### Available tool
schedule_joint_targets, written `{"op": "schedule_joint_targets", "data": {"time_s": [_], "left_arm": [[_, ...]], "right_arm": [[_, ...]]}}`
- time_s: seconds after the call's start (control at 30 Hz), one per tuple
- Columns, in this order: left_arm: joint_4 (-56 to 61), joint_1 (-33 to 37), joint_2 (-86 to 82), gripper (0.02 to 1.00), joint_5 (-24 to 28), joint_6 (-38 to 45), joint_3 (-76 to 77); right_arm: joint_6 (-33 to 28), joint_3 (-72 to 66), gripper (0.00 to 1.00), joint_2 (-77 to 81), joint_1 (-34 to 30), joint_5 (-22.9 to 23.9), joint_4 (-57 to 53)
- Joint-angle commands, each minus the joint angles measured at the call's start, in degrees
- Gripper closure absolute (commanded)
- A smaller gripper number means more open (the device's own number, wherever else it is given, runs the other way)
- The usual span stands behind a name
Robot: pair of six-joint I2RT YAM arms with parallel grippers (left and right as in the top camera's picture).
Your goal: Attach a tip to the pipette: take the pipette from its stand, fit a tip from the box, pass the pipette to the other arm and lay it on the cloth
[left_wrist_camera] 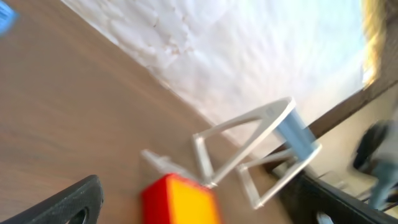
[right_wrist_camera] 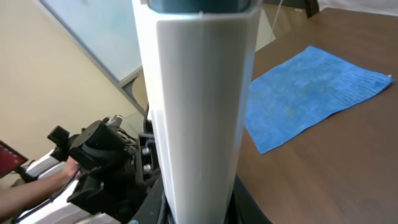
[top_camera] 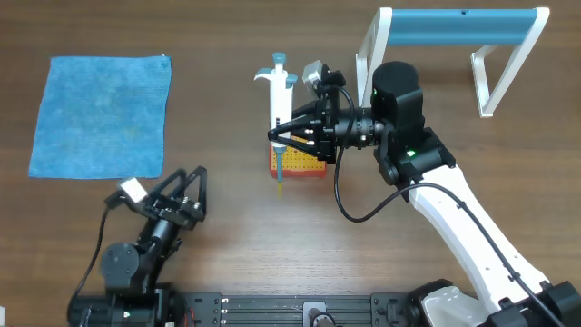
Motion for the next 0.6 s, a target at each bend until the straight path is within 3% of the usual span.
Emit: {"op": "schedule_joint_targets", "data": {"time_s": [0.03,0.13,0.3,0.4,0.47,0.6], "left_arm": [[5.31,-0.2,2.05,0.023,3.69,-11.06,1.4],[5.62,-0.2,10.27,0.018,11.26,-9.03,6.23],[5.66,-0.07,41.09,0.02,30.73,6.91,29.88],[6.29,-0.35,60.57,0.02,50.07,10.47,46.31],[11.19,-2.32,68.85,0.02,58.73,10.43,53.18],[20.59,-8.04,74.05,0.02,60.76,10.43,57.96]], "right_arm": [[1.14,1.07,0.923,-0.9,-0.72,-4.13,0.13],[1.11,1.07,0.925,-0.9,-0.72,-4.13,0.13],[1.14,1.07,0.925,-0.9,-0.72,-4.96,0.11],[1.16,1.07,0.925,-0.87,-0.55,-5.9,-0.09],[2.47,1.07,0.925,-0.9,-0.26,-6.05,-0.28],[6.12,1.07,0.923,-0.87,-0.26,-6.03,-0.24]]}}
